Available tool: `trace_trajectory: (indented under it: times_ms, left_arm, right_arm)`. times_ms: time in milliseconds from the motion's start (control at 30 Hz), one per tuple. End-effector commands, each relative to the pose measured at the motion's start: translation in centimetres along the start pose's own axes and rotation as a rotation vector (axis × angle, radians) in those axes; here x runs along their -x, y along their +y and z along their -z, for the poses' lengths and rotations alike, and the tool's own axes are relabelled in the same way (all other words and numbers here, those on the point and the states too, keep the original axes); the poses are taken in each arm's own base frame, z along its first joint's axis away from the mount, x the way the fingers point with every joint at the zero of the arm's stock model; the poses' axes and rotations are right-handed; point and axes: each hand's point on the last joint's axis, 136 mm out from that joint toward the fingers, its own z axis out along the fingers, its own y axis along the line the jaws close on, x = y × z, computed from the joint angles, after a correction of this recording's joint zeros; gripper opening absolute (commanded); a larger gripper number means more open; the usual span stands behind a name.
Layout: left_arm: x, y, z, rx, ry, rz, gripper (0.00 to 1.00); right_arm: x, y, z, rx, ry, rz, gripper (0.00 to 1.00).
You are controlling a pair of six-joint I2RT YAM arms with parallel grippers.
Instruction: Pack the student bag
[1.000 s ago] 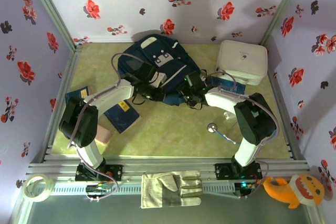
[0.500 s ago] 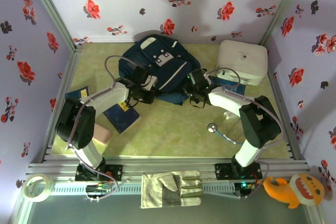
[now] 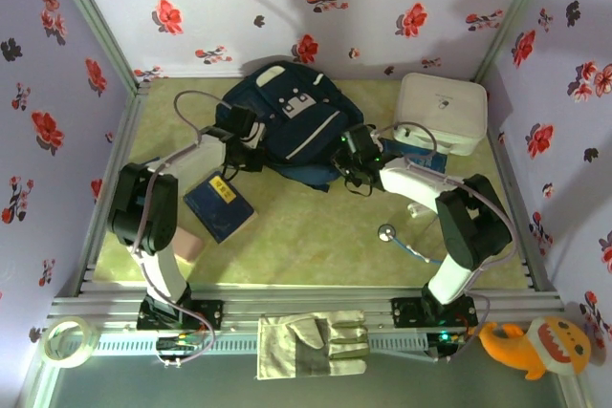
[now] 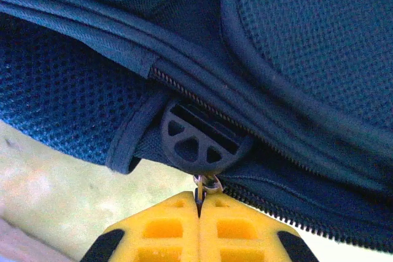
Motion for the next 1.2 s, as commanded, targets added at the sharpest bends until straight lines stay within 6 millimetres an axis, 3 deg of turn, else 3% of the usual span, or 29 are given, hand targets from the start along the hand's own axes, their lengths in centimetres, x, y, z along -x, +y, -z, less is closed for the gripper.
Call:
trace_trajectory:
  times_ms: [0, 133, 300, 433, 567, 667, 800, 933, 1000, 1167]
  left_arm:
    - [4.4, 1.5, 0.3, 0.058, -0.097, 0.024, 0.0]
    - [6.0, 1.1, 0.5, 0.046, -0.125, 0.018, 0.0]
    - [6.6, 0.7, 0.3, 0.024, -0.136, 0.012, 0.0]
    - [7.4, 0.3, -0.6, 0.003, -0.132, 0.014, 0.0]
    - [8.3, 0.5, -0.5, 0.022, -0.127, 0.018, 0.01]
    - [8.2, 1.4, 0.6, 0.076, -0.138, 0.025, 0.22]
    - [6.6, 2.6, 3.3, 0.118, -0.106, 0.163, 0.52]
    - [4.9, 3.0, 6.0, 0.103, -0.163, 0.268, 0.7]
    - [3.3, 4.0, 7.0, 0.107, -0.181, 0.328, 0.84]
    - [-1.6, 7.3, 8.0, 0.142, -0.193, 0.469, 0.96]
  right_arm:
    - [-1.2, 2.1, 1.1, 0.09, 0.015, -0.034, 0.29]
    - [-3.7, 2.0, 1.7, 0.107, 0.066, -0.054, 0.28]
    - [-6.9, 2.5, 1.5, 0.136, 0.127, -0.056, 0.29]
    - [-7.9, 3.2, 0.4, 0.136, 0.155, -0.044, 0.32]
    - [-7.6, 1.8, 0.1, 0.058, 0.132, -0.025, 0.46]
    - [-6.5, 1.2, 1.3, 0.035, 0.076, 0.013, 0.61]
    - [-4.1, 1.4, 3.8, 0.003, -0.031, 0.142, 0.78]
    - [-3.2, 2.5, 5.0, 0.018, -0.069, 0.27, 0.81]
    - [-3.5, 4.0, 5.1, 0.045, -0.052, 0.362, 0.82]
    - [-6.3, 8.0, 3.8, 0.122, 0.04, 0.578, 0.81]
